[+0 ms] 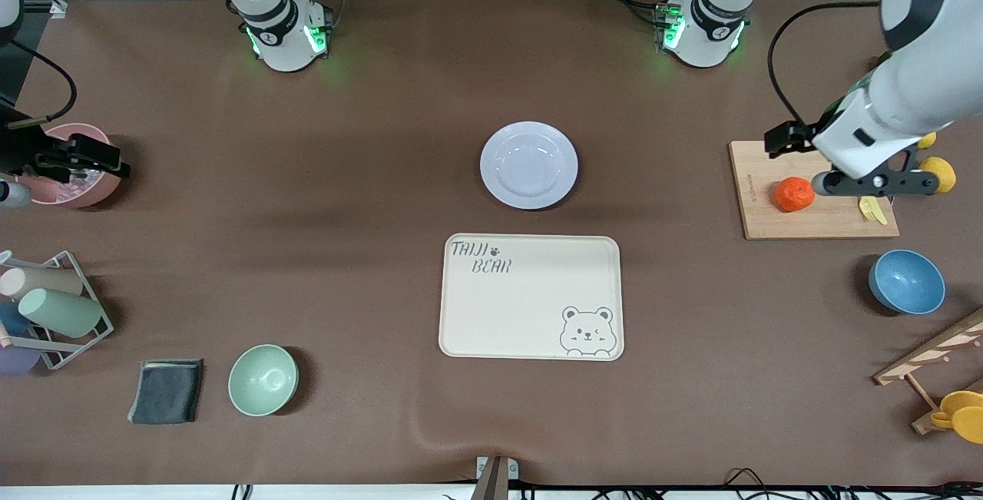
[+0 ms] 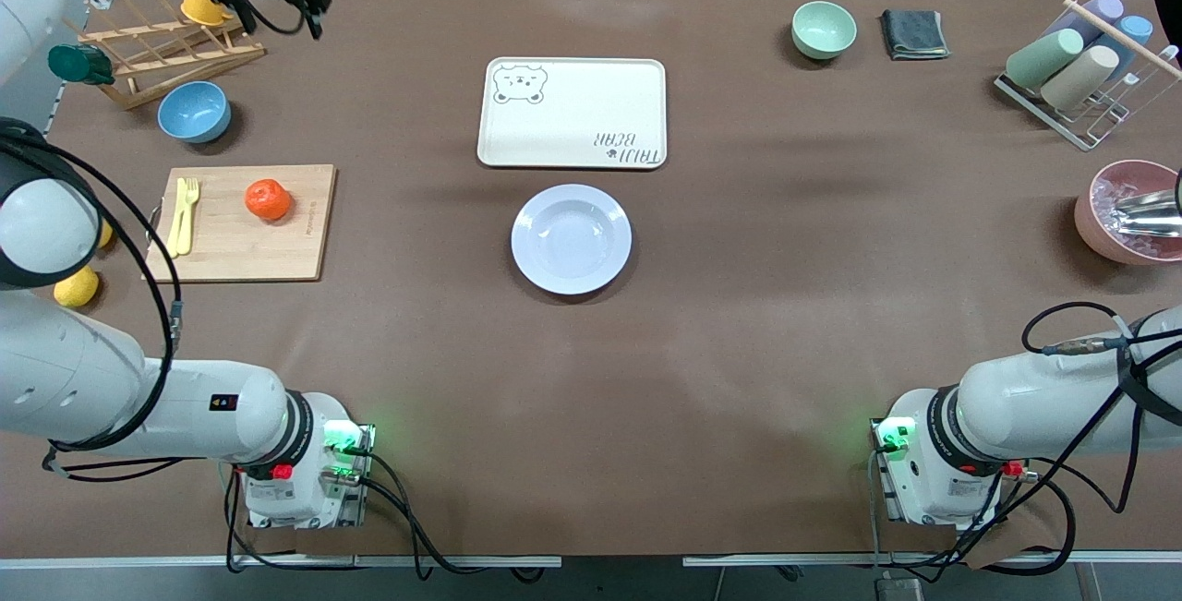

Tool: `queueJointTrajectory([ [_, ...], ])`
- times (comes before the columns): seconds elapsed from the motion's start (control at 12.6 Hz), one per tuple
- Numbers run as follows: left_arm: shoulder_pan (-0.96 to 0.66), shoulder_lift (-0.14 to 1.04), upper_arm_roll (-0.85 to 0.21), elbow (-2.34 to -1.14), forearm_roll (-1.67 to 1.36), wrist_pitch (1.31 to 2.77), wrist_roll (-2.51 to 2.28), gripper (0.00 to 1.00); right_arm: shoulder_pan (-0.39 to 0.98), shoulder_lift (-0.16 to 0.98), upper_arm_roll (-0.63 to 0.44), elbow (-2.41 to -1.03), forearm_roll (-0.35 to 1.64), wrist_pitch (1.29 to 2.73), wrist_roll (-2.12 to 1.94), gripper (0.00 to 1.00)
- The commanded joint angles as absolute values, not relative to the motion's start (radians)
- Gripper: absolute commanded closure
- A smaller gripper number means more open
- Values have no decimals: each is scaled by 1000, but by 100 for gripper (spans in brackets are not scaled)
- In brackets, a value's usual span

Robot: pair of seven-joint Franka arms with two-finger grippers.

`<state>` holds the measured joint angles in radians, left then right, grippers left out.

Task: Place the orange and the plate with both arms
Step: 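Grasp the orange with the left gripper while the right gripper moves out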

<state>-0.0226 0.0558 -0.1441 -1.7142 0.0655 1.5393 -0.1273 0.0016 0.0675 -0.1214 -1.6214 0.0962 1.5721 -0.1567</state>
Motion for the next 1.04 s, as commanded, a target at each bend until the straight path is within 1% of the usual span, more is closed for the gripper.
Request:
queueJointTrajectory([
  [0.0, 14, 2, -155, -1906, 97, 1688, -140, 0, 5, 87, -135, -1624, 178, 1574, -144, 0],
  [0.16, 18, -24, -153, -2035, 122, 1832, -132, 0, -5, 95, -137, -1631, 195, 1574, -144, 0],
  [0.32, 31, -21, -153, -2116, 167, 1928, -132, 0, -2, 97, -137, -1654, 222, 1598, -143, 0],
  [0.64, 130, -17, -155, -2284, 201, 2123, -120, 0, 26, 112, -137, -1660, 262, 1611, -137, 0],
  [0.8, 182, -8, -155, -2376, 306, 2216, -120, 0, 26, 135, -137, -1660, 342, 1612, -137, 0],
  [0.96, 248, 35, -155, -2419, 359, 2320, -111, 0, 29, 147, -137, -1667, 360, 1618, -137, 0],
])
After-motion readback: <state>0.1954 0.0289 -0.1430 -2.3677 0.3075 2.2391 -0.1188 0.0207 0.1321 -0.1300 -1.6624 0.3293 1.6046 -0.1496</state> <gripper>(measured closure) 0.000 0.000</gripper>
